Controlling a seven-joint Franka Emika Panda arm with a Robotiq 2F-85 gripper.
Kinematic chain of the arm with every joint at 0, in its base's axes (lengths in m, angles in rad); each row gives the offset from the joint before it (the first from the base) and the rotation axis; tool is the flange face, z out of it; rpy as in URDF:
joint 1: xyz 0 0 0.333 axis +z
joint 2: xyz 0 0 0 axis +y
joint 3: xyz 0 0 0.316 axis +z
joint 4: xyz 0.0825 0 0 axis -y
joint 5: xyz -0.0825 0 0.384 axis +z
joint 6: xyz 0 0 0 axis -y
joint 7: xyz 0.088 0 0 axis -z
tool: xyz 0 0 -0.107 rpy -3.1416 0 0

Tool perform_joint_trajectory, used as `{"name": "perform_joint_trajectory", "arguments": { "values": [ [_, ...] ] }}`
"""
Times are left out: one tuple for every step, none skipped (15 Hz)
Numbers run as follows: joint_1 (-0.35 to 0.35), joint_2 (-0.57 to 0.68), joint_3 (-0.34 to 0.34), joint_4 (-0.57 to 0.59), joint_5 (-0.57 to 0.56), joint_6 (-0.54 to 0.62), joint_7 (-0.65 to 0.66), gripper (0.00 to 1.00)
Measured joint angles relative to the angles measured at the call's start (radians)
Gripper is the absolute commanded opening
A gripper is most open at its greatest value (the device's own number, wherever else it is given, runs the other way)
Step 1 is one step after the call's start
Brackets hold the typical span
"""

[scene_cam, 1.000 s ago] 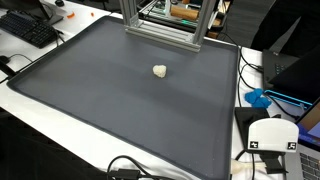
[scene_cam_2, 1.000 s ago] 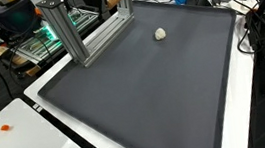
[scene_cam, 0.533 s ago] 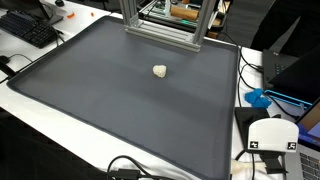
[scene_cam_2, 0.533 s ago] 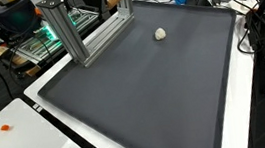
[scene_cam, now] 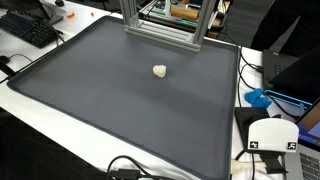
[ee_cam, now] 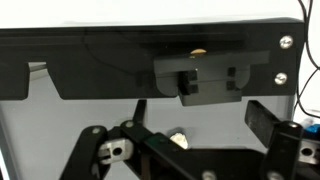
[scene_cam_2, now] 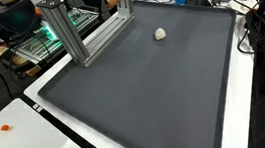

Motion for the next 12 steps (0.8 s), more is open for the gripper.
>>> {"name": "perform_joint_trajectory", "arguments": {
  "values": [
    [0.0,-0.009,0.0,-0.012,0.003,0.001,0.001,1.0],
    [0.0,-0.016,0.0,-0.023,0.006,0.002,0.002,1.0],
    [0.0,-0.024,0.0,-0.032,0.012,0.005,0.002,1.0],
    [0.0,-0.03,0.0,-0.04,0.019,0.009,0.002,1.0],
    [0.0,-0.037,0.0,-0.047,0.027,0.015,0.002,1.0],
    [0.001,-0.043,0.0,-0.054,0.036,0.023,0.002,1.0],
    [0.002,-0.048,0.0,-0.061,0.045,0.03,0.002,1.0],
    [0.002,-0.052,0.0,-0.067,0.052,0.036,0.002,1.0],
    [0.003,-0.055,0.0,-0.071,0.058,0.041,0.002,1.0],
    [0.004,-0.057,0.0,-0.077,0.062,0.046,0.002,1.0],
    [0.005,-0.06,0.0,-0.084,0.065,0.054,0.001,1.0],
    [0.007,-0.062,0.0,-0.091,0.067,0.063,0.001,1.0]
  ]
}}
